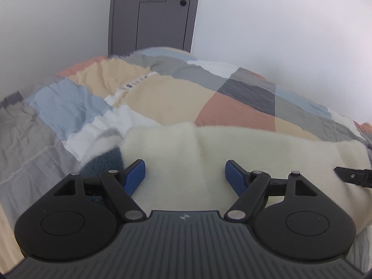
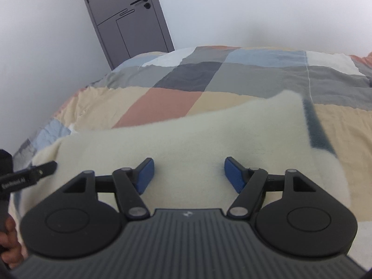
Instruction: Fold large clothes
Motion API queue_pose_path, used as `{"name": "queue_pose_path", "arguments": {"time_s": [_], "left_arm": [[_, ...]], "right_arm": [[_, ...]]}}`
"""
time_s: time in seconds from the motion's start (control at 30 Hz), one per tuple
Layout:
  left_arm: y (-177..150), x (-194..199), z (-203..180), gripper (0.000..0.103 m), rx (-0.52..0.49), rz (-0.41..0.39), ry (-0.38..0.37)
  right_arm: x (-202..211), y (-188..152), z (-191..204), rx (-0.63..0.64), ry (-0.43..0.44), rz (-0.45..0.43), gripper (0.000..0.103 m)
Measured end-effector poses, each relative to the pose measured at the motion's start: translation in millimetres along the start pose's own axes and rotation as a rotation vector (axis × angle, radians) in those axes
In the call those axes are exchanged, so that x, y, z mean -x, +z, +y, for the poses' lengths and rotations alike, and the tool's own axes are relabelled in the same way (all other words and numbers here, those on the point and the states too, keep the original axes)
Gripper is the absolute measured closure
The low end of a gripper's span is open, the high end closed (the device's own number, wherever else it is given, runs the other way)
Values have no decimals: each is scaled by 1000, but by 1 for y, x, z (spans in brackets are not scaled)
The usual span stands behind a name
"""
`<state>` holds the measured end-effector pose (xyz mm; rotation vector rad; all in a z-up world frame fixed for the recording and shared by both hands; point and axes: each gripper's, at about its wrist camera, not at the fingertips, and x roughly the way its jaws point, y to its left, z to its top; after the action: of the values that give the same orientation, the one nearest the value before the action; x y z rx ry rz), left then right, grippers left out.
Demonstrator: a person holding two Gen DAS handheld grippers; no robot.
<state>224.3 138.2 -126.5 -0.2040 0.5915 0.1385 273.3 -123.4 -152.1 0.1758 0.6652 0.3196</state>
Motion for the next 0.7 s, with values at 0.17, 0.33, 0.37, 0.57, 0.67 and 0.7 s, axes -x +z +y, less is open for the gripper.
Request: {"name": "queue_pose_path", "arguments": {"time_s": [0.17,0.33,0.37,0.57,0.67,0.7], "left_arm": [[-1,-13,9,23,36,25,-22],[0,9,1,23,56,13,-19],[-3,18,2,23,74,4,-40],[-23,68,13,21,256,60,-144],[-34,68,30,18,483,180,-277],[-39,62,34,18,531,213,-310]], "right_arm": [[-15,-6,-1,8,2,-2,26],[-14,-9,-2,-1,3,-11,26],[-14,-8,-2,-8,5,-11,26],[-10,-9,-4,-50,10,-10,26],[-8,-9,-6,-77,12,-13,26],[-7,-10,-5,-82,11,-16,26]]}}
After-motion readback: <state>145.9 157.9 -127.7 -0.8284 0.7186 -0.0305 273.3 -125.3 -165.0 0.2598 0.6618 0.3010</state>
